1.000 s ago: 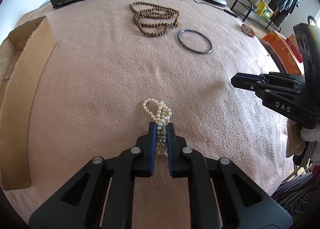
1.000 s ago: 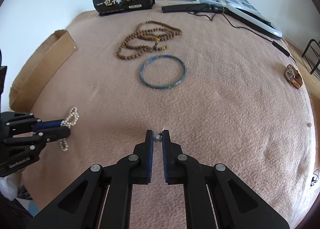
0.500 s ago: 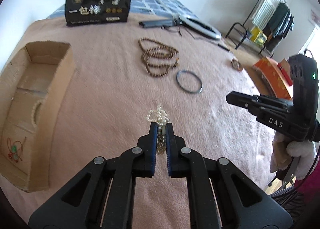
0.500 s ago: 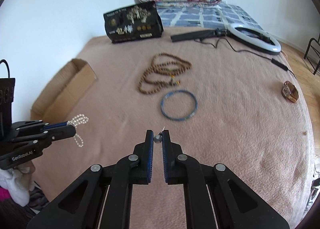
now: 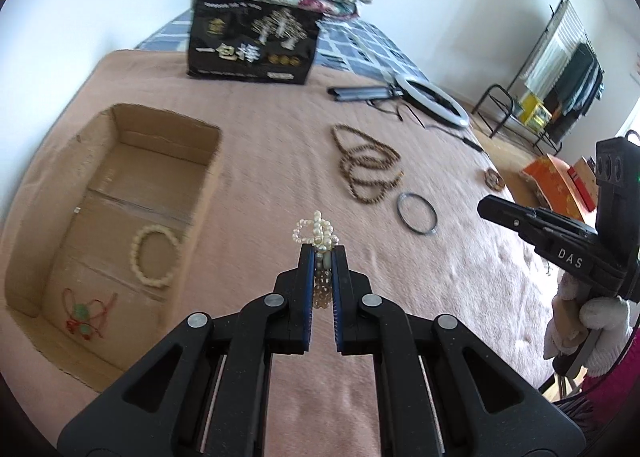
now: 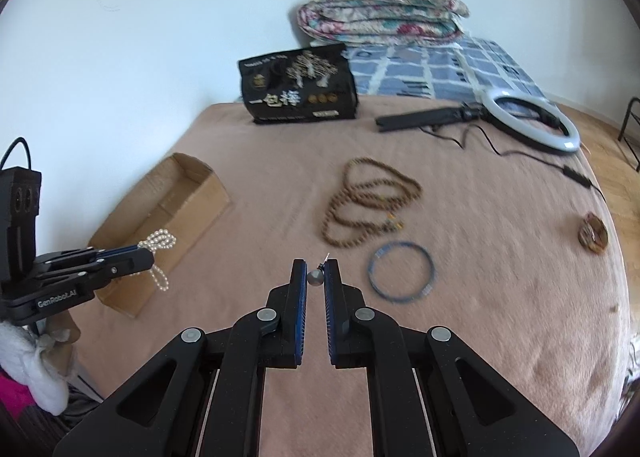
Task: Organize jewelry
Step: 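Carry the pearl necklace and loose pearl over the cardboard box with both grippers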
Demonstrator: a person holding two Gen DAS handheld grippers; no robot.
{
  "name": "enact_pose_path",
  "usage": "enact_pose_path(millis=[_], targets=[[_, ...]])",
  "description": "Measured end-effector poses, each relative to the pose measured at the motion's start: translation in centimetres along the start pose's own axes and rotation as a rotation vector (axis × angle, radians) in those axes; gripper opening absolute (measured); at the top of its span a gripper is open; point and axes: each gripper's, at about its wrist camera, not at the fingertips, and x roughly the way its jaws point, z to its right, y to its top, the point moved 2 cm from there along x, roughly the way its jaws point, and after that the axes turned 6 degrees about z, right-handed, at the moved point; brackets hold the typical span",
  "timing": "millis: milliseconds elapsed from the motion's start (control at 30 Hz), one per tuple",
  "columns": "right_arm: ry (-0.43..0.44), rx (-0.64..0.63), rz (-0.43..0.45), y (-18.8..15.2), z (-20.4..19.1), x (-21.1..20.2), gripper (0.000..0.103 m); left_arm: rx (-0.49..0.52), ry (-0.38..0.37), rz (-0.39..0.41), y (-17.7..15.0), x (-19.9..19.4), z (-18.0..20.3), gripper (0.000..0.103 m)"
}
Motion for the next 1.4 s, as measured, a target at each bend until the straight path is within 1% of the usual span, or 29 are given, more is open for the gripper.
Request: enact_pose_path(millis=[200,400,633,733,900,1000,1167,1400], targets=[[0.044,-0.038,0.015,1.6,-3.1,1.4,0.007,-0.027,0.052,0.025,1.2,-1.3,-3.2,0.006],[0.094,-0.067,0.031,2.9,-6.4,3.0,0.007,-0.031,0.108,0.048,2.4,-2.7,-6.3,0.006],[0.149,-0.109,0.032,3.5,-10.8,5.4,0.007,-0.042,0.165,0.058,3.4,-3.6,-9.9,0.006],[0.171,-0.122,0.026,3.4,-12.6,6.3,0.007,-0.058,0.185,0.058,3.5,-3.9,-11.7,0.006],[0.206,-0.139,0.01,2.9,-15.2,7.7,0.007,-0.124,0.202,0.055,3.4,-4.0,-14.7,0.006],[0.229,-0.155,-0.004,2.4,-16.8,8.5,0.007,-0.141,0.216,0.051,3.1,-4.2,-15.9,0.006],[0.259,-0.186,-0.033,1.3,-18.9,9.6,0.007,-0.145,0.228,0.03,2.5,-3.8,-16.8,0.006],[0.29,-0.217,-0.071,-0.3,-21.0,10.2,0.007,-0.138,0.24,0.008,2.0,-3.4,-16.9,0.006]])
